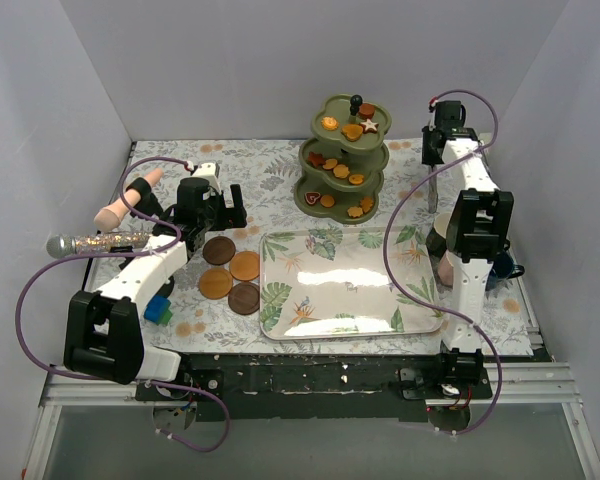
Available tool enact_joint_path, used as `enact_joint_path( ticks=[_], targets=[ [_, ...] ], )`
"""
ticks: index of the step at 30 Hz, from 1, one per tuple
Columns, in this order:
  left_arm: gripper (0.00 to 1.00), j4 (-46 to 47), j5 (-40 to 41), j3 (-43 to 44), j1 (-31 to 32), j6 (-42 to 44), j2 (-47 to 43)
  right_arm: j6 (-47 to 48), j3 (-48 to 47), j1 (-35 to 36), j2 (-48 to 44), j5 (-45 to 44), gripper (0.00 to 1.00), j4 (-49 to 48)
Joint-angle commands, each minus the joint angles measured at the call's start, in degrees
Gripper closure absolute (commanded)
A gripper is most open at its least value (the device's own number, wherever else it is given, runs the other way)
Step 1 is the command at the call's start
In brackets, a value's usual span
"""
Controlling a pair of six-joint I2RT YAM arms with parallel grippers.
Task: Serve the afternoon tea
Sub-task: Place the clamp at the center of the board.
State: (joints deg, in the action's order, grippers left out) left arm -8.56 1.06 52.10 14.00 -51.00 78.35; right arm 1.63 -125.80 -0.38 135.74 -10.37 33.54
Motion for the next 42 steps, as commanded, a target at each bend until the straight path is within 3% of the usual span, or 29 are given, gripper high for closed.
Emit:
enact_joint_path(
  ticks=[1,11,28,29,32,42],
  targets=[
    [0.02,0.30,0.52,0.73,-0.03,0.29,0.05,0.13,-0.06,0.29,2.85,-0.62,0.63,-5.32],
    [0.02,0.21,0.35,0.90,-0.11,0.29,1.11,0.30,2.58,0.29,6.02,-1.06,0.62,-7.26],
    [0.02,0.12,0.17,0.99,-0.11,0.11,0.32,0.57,1.78,-0.23,6.38,0.97,0.33,-3.92],
    [0.02,0.12,0.08,1.08,-0.11,0.03,0.23,0.48,1.87,-0.23,6.12,1.14,0.24,-4.01],
    [0.02,0.03,0.26,0.90,-0.11,-0.15,-0.12,0.04,1.96,-0.41,4.80,1.40,0.17,-4.36],
    [0.02,-0.32,0.61,0.20,-0.02,-3.57,-2.23,0.04,2.58,-0.58,-2.23,1.33,0.12,-8.75]
  ],
)
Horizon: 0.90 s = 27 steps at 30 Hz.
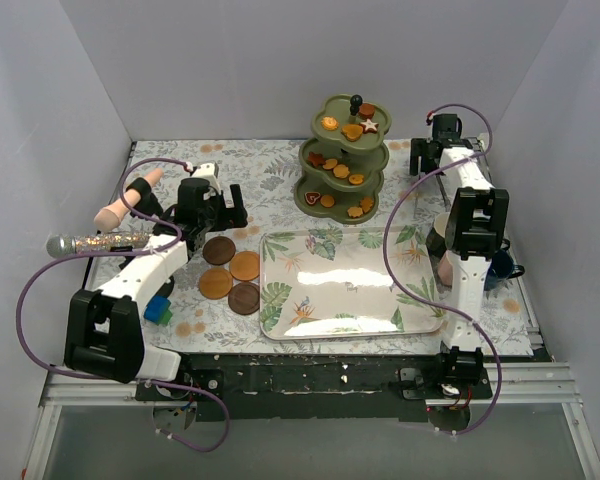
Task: Serve the afternoon tea
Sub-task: Place the clamp at the center of the board.
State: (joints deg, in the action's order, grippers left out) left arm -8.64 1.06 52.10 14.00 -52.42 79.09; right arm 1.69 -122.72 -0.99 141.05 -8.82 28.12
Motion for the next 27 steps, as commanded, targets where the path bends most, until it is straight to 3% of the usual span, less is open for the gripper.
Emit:
enact_joint_path(
  ticks=[1,8,12,16,21,27],
  targets=[
    [0.02,-1.19,0.78,0.46,-0.11,-3.46,-3.24,-0.11,-0.25,0.03,-8.59,-0.93,0.12,-3.59],
    [0.02,-8.48,4.73,-2.52,-0.11,-9.10,-6.58,-1.25,8.53,0.11,-21.50,-2.87,0.11,-10.35],
    [0.02,-13.15,9.83,-3.14,-0.11,-9.01,-6.14,-4.76,18.45,0.47,-32.83,1.60,0.11,-16.41],
    [0.12,-14.38,12.74,-2.62,-0.29,-7.43,-4.13,-8.19,31.72,0.91,-43.91,10.90,0.11,-23.62],
    [0.27,-14.73,10.72,-2.53,-1.08,-5.06,1.14,-12.15,44.99,4.85,-54.46,15.58,0.11,-29.77],
    [0.25,-13.95,9.22,-2.79,-2.13,-3.91,5.72,-12.33,54.85,8.81,-62.29,17.60,0.10,-31.90]
  ],
)
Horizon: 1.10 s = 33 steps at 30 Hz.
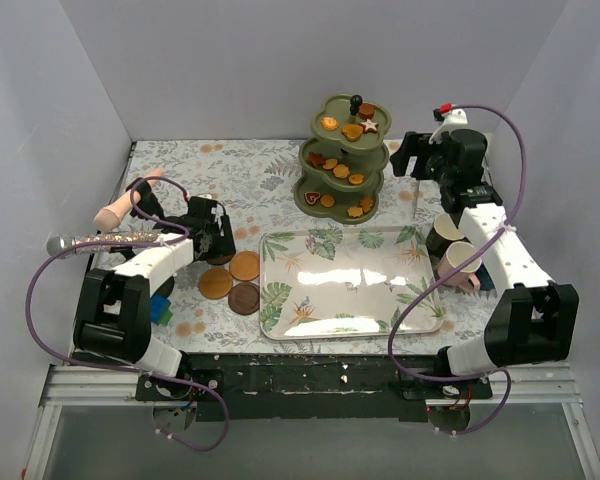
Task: Serve the afternoon tea
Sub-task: Move the coaster to the center of the board.
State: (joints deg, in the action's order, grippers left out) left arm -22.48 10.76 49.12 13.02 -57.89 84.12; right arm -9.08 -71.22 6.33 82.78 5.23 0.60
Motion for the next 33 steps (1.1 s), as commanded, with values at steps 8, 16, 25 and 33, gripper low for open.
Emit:
enact_joint_path(
  ticks=[8,16,25,33],
  targets=[
    [0.27,-0.20,-4.08,0.18,-2.38,3.48,3.86,-1.03,9.61,2.29,-13.69,5.75,0.10,-2.45],
    [0.32,-0.99,-2.95,-0.17,-2.38,4.01,5.53,-1.29,12.59,2.29,-18.79,5.22,0.10,-0.69],
    [0.39,-1.25,-2.94,3.61,-2.38,5.50,11.85,-1.91,16.29,2.29,-21.26,5.84,0.10,-0.86],
    [0.42,-0.46,-3.47,7.82,-2.38,6.03,17.92,-1.82,18.13,2.29,-22.31,6.36,0.10,-1.21]
  ],
)
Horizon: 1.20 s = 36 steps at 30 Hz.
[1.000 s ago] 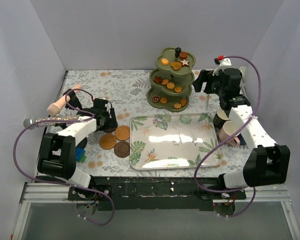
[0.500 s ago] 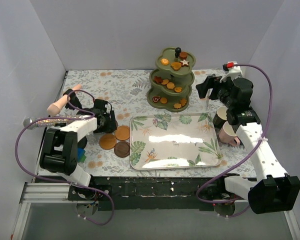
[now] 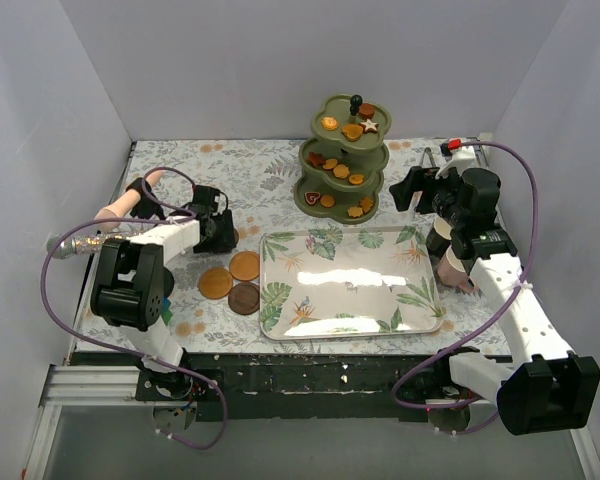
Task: Serve the afternoon tea
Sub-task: Move the coaster to the center of the board.
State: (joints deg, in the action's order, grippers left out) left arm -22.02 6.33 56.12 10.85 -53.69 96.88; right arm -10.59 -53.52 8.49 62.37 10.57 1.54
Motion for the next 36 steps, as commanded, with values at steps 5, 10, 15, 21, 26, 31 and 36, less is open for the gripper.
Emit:
enact_joint_path(
  ticks=[5,10,15,21,26,31,36],
  targets=[
    [0.42,1.01,-0.53,5.48,-0.13,2.63,10.77,-1.36,1.66,0.12,-2.16,2.44,0.10,-3.03],
    [0.43,0.93,0.09,12.34,-0.22,2.45,18.68,-1.36,2.01,0.12,-1.90,2.97,0.10,-3.12],
    [0.43,1.54,-0.35,18.84,-0.13,2.63,24.13,-1.01,1.66,0.12,-1.90,2.97,0.10,-2.69],
    [0.43,2.33,-1.84,26.93,-0.13,4.82,30.37,-1.01,1.66,0.12,-1.29,3.67,0.10,-2.68],
    [0.43,2.51,-3.60,33.78,-0.04,7.02,35.56,-0.92,1.84,0.12,-0.41,3.76,0.10,-2.68],
    [0.41,1.90,-1.85,40.99,0.13,8.25,40.22,-0.92,1.49,0.12,0.56,4.28,0.10,-2.68],
    [0.40,-1.18,0.61,50.21,0.13,8.25,45.93,-0.75,1.13,0.12,1.35,4.37,0.10,-2.77]
  ],
)
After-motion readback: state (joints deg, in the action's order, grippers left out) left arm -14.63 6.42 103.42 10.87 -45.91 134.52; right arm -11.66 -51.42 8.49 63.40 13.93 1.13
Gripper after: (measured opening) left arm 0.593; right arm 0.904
